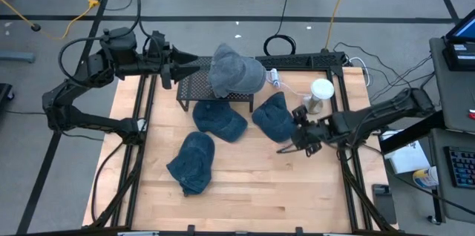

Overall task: Pick & Place hat
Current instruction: Put the top right dark blue cap on the left side of the shelf

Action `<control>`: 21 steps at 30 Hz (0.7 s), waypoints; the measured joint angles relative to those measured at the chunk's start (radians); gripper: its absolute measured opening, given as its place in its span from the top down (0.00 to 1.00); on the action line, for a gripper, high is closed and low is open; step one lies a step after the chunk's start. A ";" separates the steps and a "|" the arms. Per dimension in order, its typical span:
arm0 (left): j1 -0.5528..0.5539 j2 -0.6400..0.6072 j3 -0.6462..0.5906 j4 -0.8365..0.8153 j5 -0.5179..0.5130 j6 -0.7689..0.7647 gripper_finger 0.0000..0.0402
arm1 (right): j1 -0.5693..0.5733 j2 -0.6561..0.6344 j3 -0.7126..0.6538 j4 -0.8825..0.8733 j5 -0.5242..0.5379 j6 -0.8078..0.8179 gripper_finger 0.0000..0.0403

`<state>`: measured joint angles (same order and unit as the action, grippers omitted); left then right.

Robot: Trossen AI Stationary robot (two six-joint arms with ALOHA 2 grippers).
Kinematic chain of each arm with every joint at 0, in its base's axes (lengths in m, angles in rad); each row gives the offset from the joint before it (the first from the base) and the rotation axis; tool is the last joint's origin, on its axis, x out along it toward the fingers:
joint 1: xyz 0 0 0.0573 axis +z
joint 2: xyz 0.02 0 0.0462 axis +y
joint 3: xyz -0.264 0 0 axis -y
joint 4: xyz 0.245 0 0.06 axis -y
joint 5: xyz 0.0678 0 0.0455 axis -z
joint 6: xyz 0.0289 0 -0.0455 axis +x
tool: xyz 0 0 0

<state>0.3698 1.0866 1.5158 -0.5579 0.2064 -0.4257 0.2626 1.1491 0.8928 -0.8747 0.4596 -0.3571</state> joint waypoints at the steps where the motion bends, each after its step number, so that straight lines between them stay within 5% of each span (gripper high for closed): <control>1: 0.000 0.000 0.000 0.000 0.000 -0.001 0.23 | 0.021 0.002 -0.019 0.014 0.016 0.013 0.44; 6: 0.000 0.000 0.000 0.000 0.004 -0.002 0.23 | 0.113 0.006 -0.126 0.101 0.160 0.035 0.44; 21: 0.000 0.000 0.000 0.000 0.004 -0.002 0.23 | 0.231 0.006 -0.384 0.360 0.252 0.065 0.44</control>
<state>0.3698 1.0866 1.5158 -0.5581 0.2104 -0.4278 0.4931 1.1549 0.5091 -0.5148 0.7114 -0.2924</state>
